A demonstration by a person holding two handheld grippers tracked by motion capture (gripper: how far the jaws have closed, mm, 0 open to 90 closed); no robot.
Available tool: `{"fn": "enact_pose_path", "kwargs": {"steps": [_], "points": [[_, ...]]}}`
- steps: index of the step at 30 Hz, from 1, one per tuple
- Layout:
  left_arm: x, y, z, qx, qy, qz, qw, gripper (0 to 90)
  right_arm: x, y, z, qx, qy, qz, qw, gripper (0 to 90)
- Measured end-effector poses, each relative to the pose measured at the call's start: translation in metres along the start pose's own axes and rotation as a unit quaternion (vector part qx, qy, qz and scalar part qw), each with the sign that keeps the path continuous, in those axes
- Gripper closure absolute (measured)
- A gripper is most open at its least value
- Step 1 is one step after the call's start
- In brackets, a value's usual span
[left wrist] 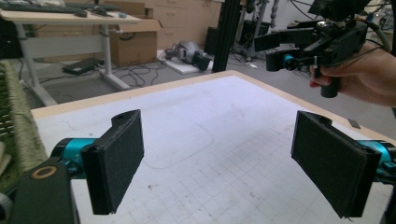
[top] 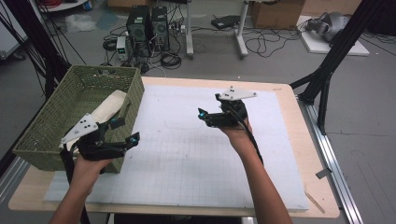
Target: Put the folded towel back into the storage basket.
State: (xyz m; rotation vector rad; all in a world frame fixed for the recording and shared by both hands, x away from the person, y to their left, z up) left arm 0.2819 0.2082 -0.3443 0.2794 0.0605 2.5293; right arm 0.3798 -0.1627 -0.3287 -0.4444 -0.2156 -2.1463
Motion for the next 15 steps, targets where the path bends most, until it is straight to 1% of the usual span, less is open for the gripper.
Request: {"fn": "enact_pose_path", "kwargs": {"steps": [1,2,3,4,5,6,7,8,9,10,12,15], "points": [[-0.002,0.001,0.0,0.0,-0.001,-0.003,1.0,17.4,0.0,0.0,0.0,0.0,0.0,0.0,1.0,17.1],[-0.004,0.003,-0.001,0.0,-0.002,-0.007,1.0,17.4,0.009,0.002,-0.007,-0.006,0.002,-0.007,1.0,17.1],[-0.006,0.004,-0.001,-0.002,-0.004,-0.01,0.9999,17.4,0.009,0.002,-0.007,-0.006,0.002,-0.007,1.0,17.1],[-0.008,0.005,-0.001,-0.003,-0.005,-0.014,0.9999,17.4,0.018,0.003,-0.015,-0.013,0.005,-0.014,0.9998,17.1],[-0.01,0.007,-0.002,-0.003,-0.006,-0.016,0.9998,17.4,0.018,0.003,-0.015,-0.013,0.005,-0.014,0.9998,17.1],[-0.012,0.008,-0.003,-0.004,-0.007,-0.019,0.9998,17.4,0.027,0.003,-0.022,-0.016,0.006,-0.021,0.9996,17.1],[-0.014,0.009,-0.003,-0.003,-0.007,-0.022,0.9997,17.4,0.032,0.003,-0.026,-0.019,0.006,-0.024,0.9995,17.1],[-0.018,0.011,-0.004,-0.003,-0.01,-0.031,0.9995,17.4,0.036,0.003,-0.03,-0.02,0.006,-0.028,0.9994,17.1],[-0.018,0.011,-0.004,-0.003,-0.01,-0.031,0.9995,17.4,0.04,0.003,-0.034,-0.019,0.007,-0.032,0.9993,17.1],[-0.02,0.013,-0.005,-0.002,-0.011,-0.035,0.9993,17.4,0.04,0.003,-0.034,-0.019,0.007,-0.032,0.9993,17.1],[-0.025,0.016,-0.007,-0.004,-0.013,-0.043,0.999,17.4,0.048,0.003,-0.042,-0.02,0.007,-0.039,0.999,17.1],[-0.031,0.021,-0.009,-0.008,-0.015,-0.054,0.9984,17.3,0.063,0.001,-0.058,-0.021,0.003,-0.06,0.998,17.1]]}}
Point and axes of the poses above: each handheld gripper's, and its own axes: x roughly backward along the jaws, z roughly out of its top, y roughly to its right, the point moved 1 cm from there along -x, roughly forward along the jaws, and after that the axes turned 11 degrees about z, right-handed, at the moved point
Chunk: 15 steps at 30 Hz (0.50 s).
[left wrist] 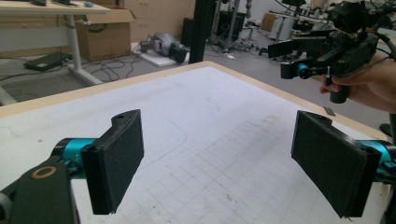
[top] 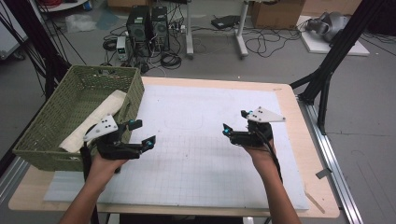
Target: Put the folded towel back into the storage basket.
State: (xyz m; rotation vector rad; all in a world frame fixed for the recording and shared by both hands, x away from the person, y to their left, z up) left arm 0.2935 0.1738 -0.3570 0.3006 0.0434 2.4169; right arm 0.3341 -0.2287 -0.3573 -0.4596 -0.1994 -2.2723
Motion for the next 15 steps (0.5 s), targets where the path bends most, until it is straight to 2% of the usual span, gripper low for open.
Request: {"fn": "enact_pose_path", "kwargs": {"steps": [1,3,9,15], "points": [[-0.002,0.001,-0.001,-0.003,0.0,-0.004,1.0,17.3,0.0,0.0,0.0,0.0,0.0,0.0,1.0,17.1],[-0.009,0.005,-0.005,-0.008,-0.003,-0.011,0.9999,17.2,0.011,-0.001,-0.012,-0.005,0.001,-0.013,0.9999,17.1],[-0.019,0.011,-0.011,-0.025,-0.004,-0.018,0.9995,17.2,0.028,-0.002,-0.033,-0.009,0.004,-0.035,0.9993,17.1],[-0.028,0.014,-0.02,-0.028,-0.006,-0.024,0.9993,17.2,0.049,0.002,-0.06,-0.029,0.013,-0.062,0.9976,17.1]]}}
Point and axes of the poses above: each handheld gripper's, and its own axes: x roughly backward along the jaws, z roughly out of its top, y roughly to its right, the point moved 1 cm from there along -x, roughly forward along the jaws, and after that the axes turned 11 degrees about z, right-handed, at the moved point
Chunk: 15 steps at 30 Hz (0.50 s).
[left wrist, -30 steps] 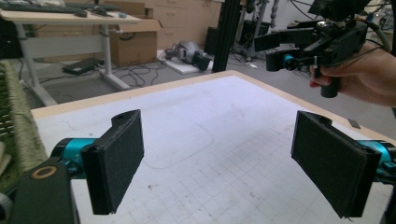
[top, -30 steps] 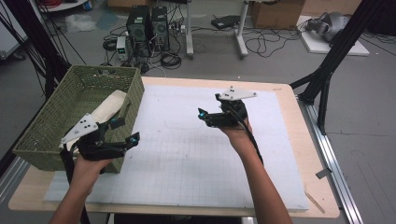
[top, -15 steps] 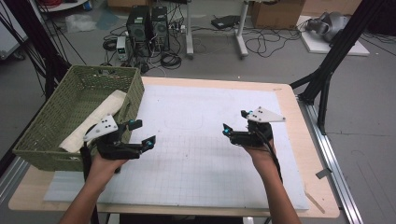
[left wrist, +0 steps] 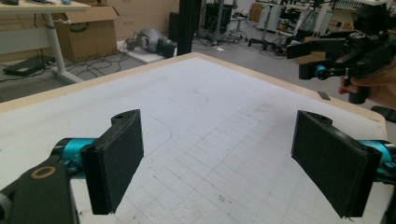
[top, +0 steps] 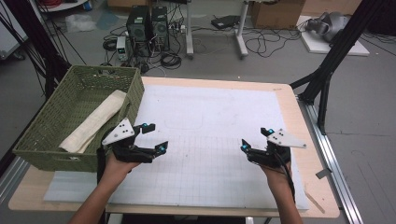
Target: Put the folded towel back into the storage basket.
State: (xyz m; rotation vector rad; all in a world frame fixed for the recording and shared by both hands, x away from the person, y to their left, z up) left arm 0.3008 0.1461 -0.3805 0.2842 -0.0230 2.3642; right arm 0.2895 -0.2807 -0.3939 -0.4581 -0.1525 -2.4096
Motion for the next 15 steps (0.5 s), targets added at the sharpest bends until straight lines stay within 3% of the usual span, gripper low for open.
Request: {"fn": "enact_pose_path", "kwargs": {"steps": [11,15], "points": [[-0.012,0.001,-0.016,-0.003,-0.001,0.004,1.0,17.2,0.01,0.008,-0.034,-0.027,-0.008,-0.03,0.9992,17.1],[-0.015,0.002,-0.019,-0.004,-0.006,0.004,1.0,17.2,0.01,0.007,-0.04,-0.02,-0.028,-0.033,0.9989,17.1]]}}
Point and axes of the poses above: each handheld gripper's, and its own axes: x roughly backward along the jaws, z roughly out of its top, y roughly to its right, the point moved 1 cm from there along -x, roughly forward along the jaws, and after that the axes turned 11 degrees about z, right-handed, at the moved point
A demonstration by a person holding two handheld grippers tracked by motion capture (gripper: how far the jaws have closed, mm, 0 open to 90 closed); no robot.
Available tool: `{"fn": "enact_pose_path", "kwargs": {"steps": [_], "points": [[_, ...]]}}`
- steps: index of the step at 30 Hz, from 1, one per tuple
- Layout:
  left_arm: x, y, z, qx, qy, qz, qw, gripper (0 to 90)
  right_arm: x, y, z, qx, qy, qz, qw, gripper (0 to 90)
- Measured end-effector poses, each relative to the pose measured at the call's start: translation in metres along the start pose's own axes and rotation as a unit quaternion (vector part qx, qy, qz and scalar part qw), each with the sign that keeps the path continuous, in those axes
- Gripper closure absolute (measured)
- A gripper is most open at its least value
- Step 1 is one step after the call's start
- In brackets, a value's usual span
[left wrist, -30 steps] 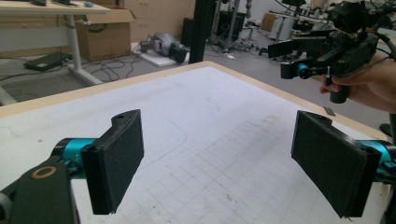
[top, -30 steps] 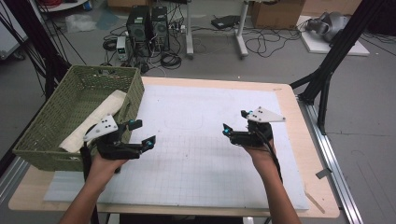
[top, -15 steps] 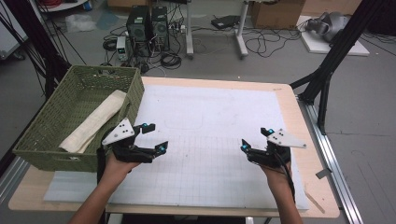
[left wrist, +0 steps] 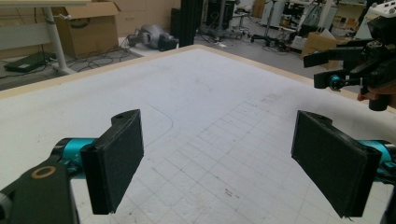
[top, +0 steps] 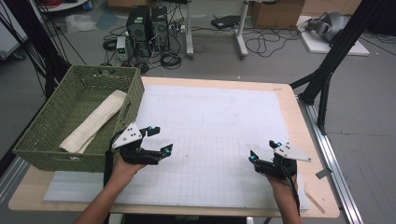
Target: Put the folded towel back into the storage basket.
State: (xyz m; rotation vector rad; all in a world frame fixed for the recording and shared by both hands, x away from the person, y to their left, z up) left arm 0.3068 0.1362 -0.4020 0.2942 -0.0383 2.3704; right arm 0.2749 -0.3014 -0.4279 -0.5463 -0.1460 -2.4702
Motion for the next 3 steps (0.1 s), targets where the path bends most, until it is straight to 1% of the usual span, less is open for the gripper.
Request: {"fn": "enact_pose_path", "kwargs": {"steps": [3], "points": [[-0.0019,0.0016,-0.0005,0.0,0.0,-0.001,1.0,17.2,0.001,0.0,0.0009,0.002,0.004,-0.003,1.0,17.1]]}}
Point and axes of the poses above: each handheld gripper's, and its own axes: x roughly backward along the jaws, z roughly out of its top, y roughly to its right, the point moved 1 cm from there along -x, roughly forward along the jaws, and after that the axes turned 11 degrees about z, right-handed, at the moved point
